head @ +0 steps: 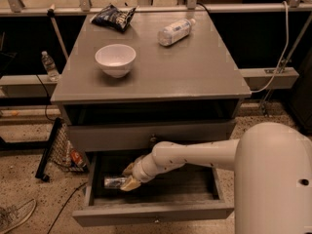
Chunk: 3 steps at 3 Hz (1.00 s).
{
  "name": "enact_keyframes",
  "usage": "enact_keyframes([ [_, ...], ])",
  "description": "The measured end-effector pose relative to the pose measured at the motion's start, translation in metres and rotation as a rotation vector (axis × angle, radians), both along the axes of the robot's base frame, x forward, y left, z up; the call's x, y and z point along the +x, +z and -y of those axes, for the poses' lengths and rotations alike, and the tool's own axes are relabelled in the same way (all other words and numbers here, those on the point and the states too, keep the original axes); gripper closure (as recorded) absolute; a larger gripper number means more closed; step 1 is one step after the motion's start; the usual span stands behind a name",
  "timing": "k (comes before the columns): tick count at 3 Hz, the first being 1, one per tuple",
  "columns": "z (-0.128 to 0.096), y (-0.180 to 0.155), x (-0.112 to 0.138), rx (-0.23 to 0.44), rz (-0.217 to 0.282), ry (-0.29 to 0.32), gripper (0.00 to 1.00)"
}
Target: Place redbull can into middle drawer
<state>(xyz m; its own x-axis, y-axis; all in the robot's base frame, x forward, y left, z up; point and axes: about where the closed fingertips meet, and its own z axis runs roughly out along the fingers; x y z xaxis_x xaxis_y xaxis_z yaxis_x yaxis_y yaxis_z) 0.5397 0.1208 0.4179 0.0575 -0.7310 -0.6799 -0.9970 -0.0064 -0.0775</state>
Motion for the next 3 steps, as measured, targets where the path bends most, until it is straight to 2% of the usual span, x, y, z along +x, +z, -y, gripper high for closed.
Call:
enact_keyframes([
  [2,-0.0023,-0.0016,-0.0022,0.001,-0.004,0.005,0.06],
  [3,-0.0032,-0.0022,-0.0031,0.001,-0.005,0.006,0.0],
])
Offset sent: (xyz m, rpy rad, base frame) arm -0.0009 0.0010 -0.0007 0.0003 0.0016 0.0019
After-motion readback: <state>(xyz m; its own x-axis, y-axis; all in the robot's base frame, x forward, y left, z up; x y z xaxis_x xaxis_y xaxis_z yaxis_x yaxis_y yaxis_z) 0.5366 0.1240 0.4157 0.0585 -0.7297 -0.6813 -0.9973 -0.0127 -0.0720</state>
